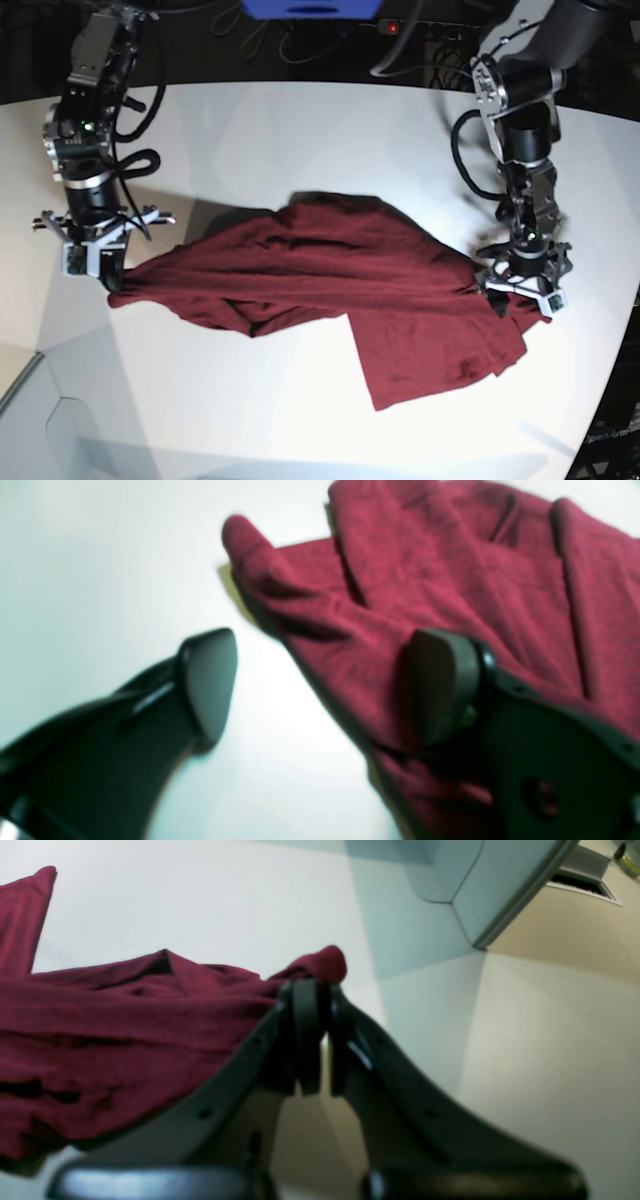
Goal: Layout the t-shirt on the table in an organized manner, then fold the t-shirt properly
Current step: 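Reach the left gripper to the shirt's opposite edge and grasp it, then lift the shirt with both grippers, stretch it taut, and lay it down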
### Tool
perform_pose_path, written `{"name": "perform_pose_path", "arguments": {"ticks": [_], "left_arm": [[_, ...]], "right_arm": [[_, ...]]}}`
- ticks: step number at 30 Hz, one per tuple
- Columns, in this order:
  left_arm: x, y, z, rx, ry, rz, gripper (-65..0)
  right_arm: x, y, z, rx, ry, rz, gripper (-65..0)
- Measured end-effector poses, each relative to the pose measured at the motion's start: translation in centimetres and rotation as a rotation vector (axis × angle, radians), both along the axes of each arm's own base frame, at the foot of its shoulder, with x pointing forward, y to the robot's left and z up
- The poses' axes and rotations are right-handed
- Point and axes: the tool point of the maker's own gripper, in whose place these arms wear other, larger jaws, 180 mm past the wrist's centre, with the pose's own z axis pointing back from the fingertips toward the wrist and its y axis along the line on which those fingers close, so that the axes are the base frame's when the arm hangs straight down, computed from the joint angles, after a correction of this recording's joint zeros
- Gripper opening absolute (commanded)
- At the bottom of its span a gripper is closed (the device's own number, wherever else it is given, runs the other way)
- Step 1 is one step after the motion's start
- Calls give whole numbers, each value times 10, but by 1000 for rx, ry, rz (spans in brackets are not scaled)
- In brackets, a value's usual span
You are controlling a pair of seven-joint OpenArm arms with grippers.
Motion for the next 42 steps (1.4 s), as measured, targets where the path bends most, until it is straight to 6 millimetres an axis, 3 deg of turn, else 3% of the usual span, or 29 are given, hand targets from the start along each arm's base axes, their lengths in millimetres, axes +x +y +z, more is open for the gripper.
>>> {"name": "perform_pose_path", "arguments": {"ticks": [8,17,22,25,28,30,35,39,42], "left_arm": [[-3,3,-2,-6,8,8,-650],[-4,4,4,-6,9,5,-649],[-9,24,56,-24,-140,66,-649],[-8,25,97,-54,-191,49,-649],[-2,22,152,-35,-307,14,-649],[-3,20,175,-20,-343,3,-649],[-2,16,203,0,-387,-14,-649],[11,16,221,-5,-428,-14,-648],[23,15,224,-25,-427,-14,-648]], "right_arm": [[-1,0,-2,0,5,-1,-650],[0,0,-1,1,2,-1,-650],[7,-4,6,-19,-7,6,-650],[20,-6,24,-27,-59,3,-650],[33,-5,44,-26,-115,5,-650],[42,-7,58,-38,-150,8,-650],[71,-12,94,-34,-191,-9,-650],[104,-17,109,6,-182,-22,-650],[124,-23,117,12,-164,-27,-650]]}}
